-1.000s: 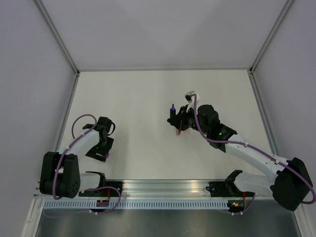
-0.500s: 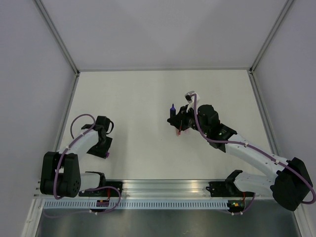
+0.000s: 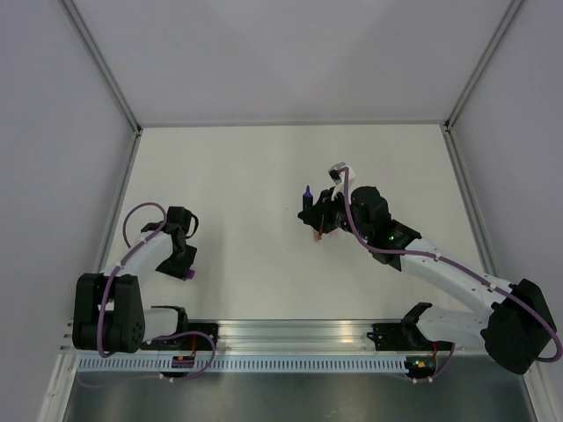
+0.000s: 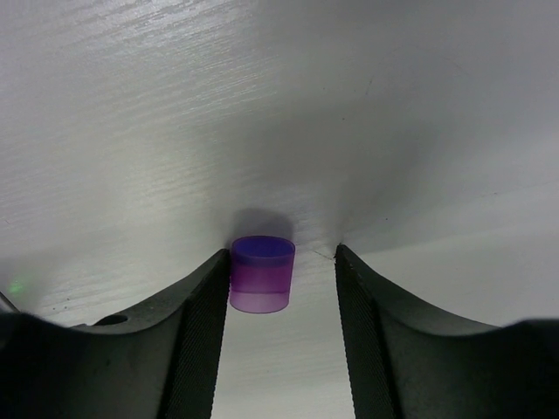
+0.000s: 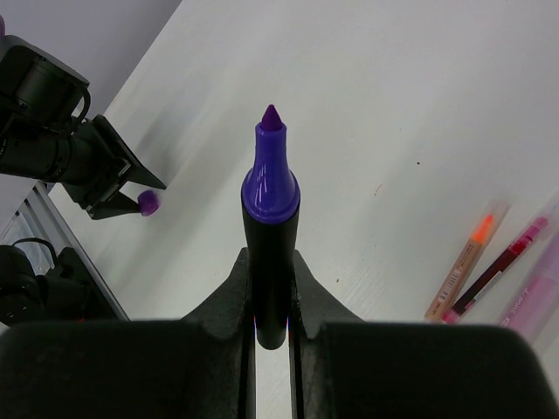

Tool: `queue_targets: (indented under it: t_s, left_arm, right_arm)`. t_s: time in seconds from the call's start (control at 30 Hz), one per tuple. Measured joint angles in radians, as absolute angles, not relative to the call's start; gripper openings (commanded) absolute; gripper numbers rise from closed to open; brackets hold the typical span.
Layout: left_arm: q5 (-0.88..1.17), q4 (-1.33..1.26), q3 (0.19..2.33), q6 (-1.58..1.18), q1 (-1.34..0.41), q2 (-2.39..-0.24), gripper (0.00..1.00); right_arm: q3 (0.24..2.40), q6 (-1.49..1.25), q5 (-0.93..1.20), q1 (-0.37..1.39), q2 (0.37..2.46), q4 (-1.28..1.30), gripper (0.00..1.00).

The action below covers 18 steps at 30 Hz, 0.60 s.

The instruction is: Insert the pens into the pen caps

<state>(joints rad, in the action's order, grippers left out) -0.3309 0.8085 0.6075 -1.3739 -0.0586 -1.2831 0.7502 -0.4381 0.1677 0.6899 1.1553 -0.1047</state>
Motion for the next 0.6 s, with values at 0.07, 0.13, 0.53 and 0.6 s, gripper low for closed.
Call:
queue_targets:
  t_s: [0.07,0.13,0.53,0.6]
  left_arm:
    - [-0.331,0.805,0.607,-1.367,-0.058,-1.285,0.49]
    - [-0.332,0.802,0.607,-1.361,-0.057,-1.288,0.43]
    - [-0.319,0.759,0.604,-1.275,-0.053,-1.280,0.02]
    - [-0.301,0.739,0.598,-1.245,-0.051,-1.263,0.02]
  right_arm:
    - [0.750,-0.438,0.168,0.690,1.156,-0.104,0.00]
    - [0.750,-0.439,0.168,0.690,1.159,-0.104,0.00]
    - [0.750,-0.439,0.199,0.690,1.187,-0.108,0.00]
    - [0.750,-0.439,0.232,0.690,1.202,-0.122,0.00]
